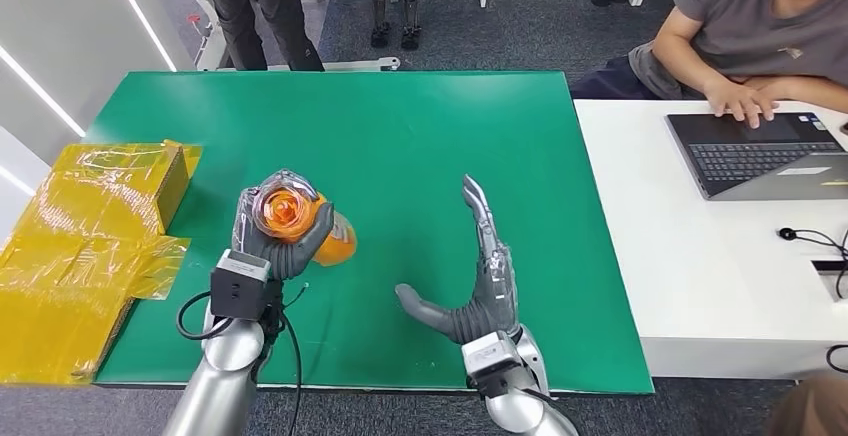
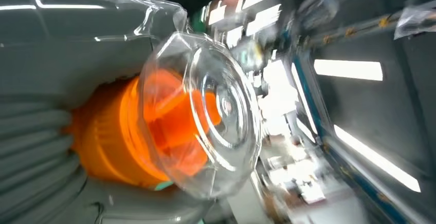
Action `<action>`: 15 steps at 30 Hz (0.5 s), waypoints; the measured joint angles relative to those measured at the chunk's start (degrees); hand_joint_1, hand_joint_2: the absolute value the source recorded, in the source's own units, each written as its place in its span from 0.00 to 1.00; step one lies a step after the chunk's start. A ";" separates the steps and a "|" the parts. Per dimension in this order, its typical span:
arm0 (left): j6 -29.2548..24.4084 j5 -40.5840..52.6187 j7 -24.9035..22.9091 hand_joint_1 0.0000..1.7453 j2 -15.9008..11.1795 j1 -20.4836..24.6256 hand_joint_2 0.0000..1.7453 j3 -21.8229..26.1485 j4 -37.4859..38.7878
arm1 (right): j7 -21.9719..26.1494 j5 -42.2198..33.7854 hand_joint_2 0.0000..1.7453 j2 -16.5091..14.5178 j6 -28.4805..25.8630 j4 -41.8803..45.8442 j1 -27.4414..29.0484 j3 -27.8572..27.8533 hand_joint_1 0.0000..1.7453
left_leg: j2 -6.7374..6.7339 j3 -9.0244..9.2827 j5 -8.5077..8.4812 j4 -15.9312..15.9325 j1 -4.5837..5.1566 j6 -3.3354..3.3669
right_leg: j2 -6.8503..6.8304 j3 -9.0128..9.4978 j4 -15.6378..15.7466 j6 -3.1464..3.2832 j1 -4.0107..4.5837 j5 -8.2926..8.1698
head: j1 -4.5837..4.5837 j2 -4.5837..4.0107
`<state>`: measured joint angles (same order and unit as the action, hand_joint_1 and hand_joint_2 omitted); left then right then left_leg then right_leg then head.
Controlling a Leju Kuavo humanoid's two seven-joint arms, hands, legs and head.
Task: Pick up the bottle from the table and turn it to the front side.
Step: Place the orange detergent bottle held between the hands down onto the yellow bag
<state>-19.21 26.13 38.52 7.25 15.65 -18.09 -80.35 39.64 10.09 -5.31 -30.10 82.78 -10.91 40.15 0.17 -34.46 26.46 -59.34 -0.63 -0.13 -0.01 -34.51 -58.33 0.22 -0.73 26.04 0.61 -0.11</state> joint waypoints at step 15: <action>-11.38 45.40 -13.69 1.00 -19.98 7.66 1.00 2.47 5.97 | 0.09 2.49 1.00 0.11 1.30 4.78 5.30 -2.24 0.00 | -0.27 0.05 -0.08 0.04 -0.02 -0.13 | 0.29 -0.08 -0.07 0.06 0.01 -0.04 | -0.02 0.00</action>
<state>-30.59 71.53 24.83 -12.72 23.31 -15.62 -74.37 39.74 12.58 -5.20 -28.80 87.56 -5.61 37.91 -0.10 -34.41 26.38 -59.30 -0.65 -0.27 0.28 -34.58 -58.40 0.27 -0.72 26.00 0.60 -0.11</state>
